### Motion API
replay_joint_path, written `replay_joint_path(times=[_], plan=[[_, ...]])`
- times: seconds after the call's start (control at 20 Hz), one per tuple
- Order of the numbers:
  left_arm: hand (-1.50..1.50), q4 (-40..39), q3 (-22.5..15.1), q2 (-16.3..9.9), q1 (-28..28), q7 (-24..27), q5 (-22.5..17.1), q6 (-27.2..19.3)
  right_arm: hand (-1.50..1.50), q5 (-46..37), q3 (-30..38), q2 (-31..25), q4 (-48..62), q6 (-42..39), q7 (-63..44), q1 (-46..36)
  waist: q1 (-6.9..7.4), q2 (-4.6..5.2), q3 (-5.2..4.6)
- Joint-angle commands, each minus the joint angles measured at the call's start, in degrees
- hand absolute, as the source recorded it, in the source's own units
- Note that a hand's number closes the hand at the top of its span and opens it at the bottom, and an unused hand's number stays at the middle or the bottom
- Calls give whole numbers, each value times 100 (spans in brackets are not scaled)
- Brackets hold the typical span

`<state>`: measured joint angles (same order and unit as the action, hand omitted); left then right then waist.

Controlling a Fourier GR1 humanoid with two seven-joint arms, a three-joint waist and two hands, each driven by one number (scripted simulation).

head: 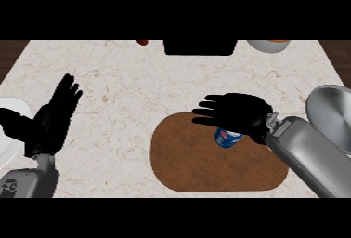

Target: Pick the can from the cutting board and place it in the pan

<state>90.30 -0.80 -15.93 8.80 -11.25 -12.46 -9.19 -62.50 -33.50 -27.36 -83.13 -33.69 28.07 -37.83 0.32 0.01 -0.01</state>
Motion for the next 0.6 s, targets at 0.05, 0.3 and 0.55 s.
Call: replay_joint_path(times=[0.05, 0.3, 0.55], plan=[[0, -522, 155, 35, 75, 393, 44, 298, -150, -321, 2, 350, 692, 359, 327, 136, -2, 14, 0], [0, 241, 100, 224, -246, 30, 140, 133, -150, -516, 223, 779, 845, 39, 386, -72, 11, -1, 0], [0, 124, 243, 198, -24, -163, 119, 179, -150, -857, -101, 1035, 778, -82, 212, 203, -8, -6, -1]])
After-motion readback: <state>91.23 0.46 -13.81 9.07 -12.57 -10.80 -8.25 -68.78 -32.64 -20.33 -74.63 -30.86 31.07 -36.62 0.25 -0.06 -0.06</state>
